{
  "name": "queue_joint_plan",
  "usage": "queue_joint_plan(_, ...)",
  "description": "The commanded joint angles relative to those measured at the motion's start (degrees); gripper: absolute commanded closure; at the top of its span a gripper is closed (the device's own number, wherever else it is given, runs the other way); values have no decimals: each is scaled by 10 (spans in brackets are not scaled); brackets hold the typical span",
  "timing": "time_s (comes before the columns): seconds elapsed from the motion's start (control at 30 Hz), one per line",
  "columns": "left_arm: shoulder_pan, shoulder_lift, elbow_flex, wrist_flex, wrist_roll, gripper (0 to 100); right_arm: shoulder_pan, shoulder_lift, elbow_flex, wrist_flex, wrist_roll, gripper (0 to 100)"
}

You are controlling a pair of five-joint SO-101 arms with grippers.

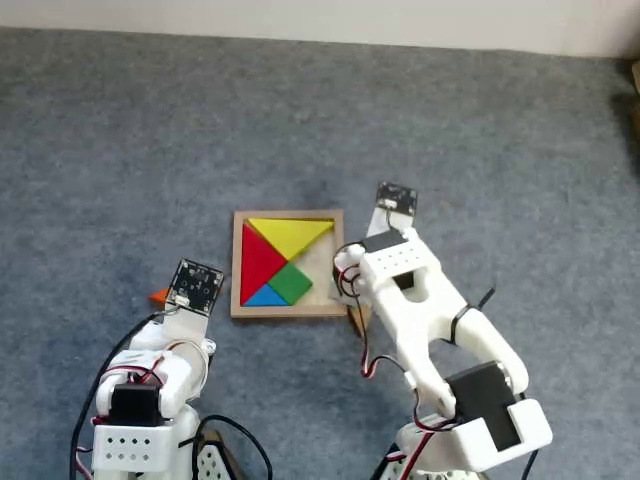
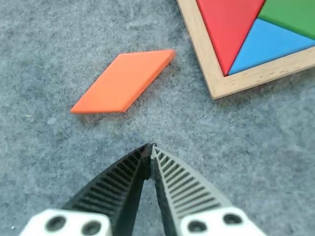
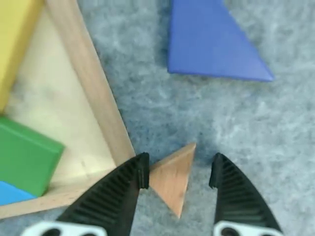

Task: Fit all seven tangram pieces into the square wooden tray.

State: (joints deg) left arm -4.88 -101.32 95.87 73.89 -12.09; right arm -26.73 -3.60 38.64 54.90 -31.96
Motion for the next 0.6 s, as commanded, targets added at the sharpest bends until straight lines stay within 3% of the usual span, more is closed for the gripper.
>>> queue_joint_plan(0.0, 8, -28, 14, 2, 4, 975, -7, 18, -6, -7, 4, 793)
queue_joint_plan(0.27, 8, -28, 14, 2, 4, 975, -28, 47, -7, 87, 6, 793)
queue_joint_plan(0.57, 8, -28, 14, 2, 4, 975, -73, 49, -3, 91, 8, 793)
